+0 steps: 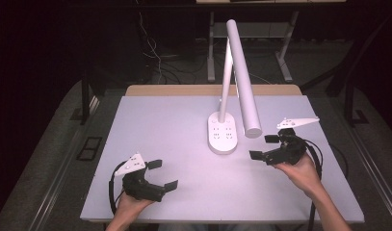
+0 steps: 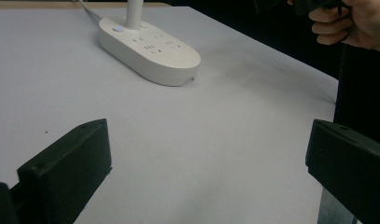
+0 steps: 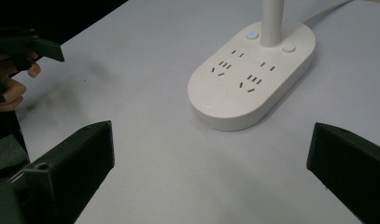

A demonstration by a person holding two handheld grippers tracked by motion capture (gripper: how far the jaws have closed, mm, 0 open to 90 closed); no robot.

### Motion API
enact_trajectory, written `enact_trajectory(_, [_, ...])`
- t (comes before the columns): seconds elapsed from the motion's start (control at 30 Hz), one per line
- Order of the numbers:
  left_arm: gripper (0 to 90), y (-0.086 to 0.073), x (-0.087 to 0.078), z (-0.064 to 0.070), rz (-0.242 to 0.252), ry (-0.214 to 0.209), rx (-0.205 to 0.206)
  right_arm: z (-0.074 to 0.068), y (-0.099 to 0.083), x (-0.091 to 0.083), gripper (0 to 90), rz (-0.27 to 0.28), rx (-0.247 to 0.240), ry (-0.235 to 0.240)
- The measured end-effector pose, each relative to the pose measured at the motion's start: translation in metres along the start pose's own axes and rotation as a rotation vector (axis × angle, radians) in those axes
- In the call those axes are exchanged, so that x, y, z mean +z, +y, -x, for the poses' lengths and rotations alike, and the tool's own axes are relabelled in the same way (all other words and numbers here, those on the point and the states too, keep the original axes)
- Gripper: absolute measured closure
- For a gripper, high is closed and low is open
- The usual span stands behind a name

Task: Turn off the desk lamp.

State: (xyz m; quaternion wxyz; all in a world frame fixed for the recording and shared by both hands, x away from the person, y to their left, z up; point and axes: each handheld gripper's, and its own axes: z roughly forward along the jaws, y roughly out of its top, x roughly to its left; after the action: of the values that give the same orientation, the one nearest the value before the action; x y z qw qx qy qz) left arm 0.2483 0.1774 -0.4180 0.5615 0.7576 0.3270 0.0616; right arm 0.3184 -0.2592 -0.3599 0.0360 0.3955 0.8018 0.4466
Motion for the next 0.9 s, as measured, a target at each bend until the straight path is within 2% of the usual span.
enact_trajectory(0.23, [0.0,0.0,0.0,0.0,0.0,0.0,-0.001,0.005,0.02,0.005,0.7,-0.009,-0.007,0.002])
enact_trajectory(0.4, [0.0,0.0,0.0,-0.001,0.0,0.0,-0.001,0.01,0.027,0.009,0.7,-0.013,-0.006,0.001])
enact_trajectory(0.6, [0.0,0.0,0.0,-0.001,-0.001,0.002,-0.001,0.021,0.037,0.022,0.7,-0.045,0.002,0.0])
enact_trajectory(0.9, [0.0,0.0,0.0,-0.002,-0.007,0.008,0.003,0.029,0.05,0.036,0.7,-0.051,0.006,0.007])
